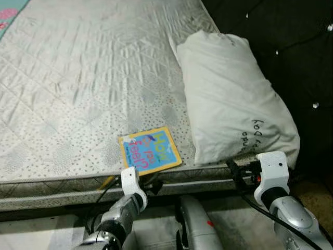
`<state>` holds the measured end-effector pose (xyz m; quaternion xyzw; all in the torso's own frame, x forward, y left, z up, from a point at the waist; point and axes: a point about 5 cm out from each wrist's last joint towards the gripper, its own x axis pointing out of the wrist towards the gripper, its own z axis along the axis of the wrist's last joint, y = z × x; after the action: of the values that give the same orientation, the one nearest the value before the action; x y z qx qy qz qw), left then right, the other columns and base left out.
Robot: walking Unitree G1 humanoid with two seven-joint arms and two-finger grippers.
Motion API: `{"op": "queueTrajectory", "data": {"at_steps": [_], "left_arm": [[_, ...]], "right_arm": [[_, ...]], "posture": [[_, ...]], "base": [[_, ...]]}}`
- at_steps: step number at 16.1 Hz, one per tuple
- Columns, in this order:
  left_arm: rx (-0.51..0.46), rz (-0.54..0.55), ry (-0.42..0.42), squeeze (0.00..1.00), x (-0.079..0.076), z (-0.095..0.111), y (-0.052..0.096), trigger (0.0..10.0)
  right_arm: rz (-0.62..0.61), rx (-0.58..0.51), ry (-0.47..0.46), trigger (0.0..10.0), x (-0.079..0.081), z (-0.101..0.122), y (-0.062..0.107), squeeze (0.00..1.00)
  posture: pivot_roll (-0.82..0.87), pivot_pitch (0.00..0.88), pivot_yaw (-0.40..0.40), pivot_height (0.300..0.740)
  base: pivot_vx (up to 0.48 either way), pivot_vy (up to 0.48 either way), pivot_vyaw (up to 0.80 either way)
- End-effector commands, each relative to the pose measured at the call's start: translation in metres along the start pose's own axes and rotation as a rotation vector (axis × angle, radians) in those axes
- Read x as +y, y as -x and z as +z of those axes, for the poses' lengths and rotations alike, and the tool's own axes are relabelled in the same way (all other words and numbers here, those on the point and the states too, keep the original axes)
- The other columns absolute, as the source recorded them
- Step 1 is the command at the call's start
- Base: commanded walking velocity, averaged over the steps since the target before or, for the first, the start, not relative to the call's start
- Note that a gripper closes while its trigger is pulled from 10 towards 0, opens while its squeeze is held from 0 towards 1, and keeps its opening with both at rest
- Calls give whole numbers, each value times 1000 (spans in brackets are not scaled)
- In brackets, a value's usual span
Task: Clean up the room
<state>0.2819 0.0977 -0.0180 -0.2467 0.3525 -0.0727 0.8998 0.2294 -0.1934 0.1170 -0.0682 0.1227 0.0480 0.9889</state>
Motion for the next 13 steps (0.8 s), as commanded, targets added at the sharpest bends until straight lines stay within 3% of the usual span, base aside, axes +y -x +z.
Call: {"op": "queueTrajectory", "data": {"at_steps": [1, 5, 10, 13], "left_arm": [[16, 4, 5, 0, 2, -5, 0, 10000], [-26, 1, -23, 0, -1, 1, -1, 10000], [-161, 42, -27, 0, 0, 25, 0, 10000], [-242, 75, -91, 0, 4, 42, 3, 10000]], "right_arm": [[7, -5, 0, 10000, 1, 2, 3, 0], [6, 9, 7, 10000, 0, 1, 2, 0], [5, 10, 7, 10000, -2, -1, 1, 0], [3, 13, 7, 10000, -2, -3, 1, 0]], "posture": [[-364, 202, -57, 550], [-360, 203, -59, 532], [-355, 201, -58, 532], [-346, 201, -56, 532]], "base": [[0, 0, 0], [0, 0, 0], [0, 0, 0], [0, 0, 0]]}}
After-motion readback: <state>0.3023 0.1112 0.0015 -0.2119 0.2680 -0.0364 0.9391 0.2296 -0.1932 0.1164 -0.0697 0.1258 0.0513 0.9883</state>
